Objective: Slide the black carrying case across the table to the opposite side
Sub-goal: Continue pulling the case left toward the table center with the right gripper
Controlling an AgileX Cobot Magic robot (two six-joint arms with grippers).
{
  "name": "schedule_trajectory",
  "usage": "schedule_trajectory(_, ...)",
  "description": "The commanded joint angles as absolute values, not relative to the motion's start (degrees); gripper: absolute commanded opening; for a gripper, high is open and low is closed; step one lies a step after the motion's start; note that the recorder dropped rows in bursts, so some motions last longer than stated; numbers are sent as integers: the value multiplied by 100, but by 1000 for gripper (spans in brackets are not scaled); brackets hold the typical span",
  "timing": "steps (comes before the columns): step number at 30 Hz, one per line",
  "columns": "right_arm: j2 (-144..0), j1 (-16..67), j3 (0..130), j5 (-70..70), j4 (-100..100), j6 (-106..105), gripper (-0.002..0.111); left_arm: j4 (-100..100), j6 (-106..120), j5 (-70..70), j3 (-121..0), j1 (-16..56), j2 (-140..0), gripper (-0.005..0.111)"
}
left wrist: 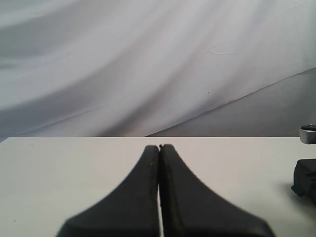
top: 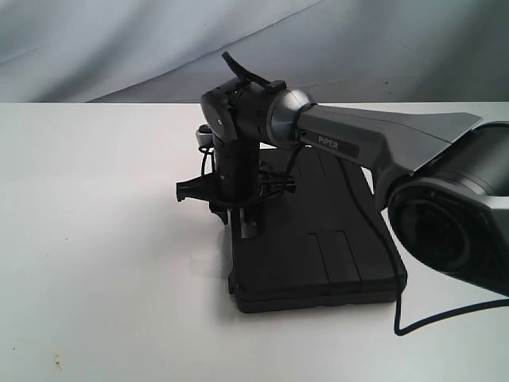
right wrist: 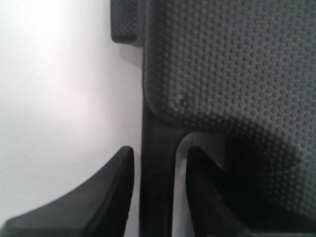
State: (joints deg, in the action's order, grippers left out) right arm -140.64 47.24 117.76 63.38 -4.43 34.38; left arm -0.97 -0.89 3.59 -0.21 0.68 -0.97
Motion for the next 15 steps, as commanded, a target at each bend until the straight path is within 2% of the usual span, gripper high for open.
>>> schedule_trajectory(1,-14006,4674,11745,6570,-722,3329,35,-93,-147,312,0,72,-70,0)
schedule_trajectory(15,-13454,4728,11745,6726,-803,3329,35,-93,-147,312,0,72,-70,0)
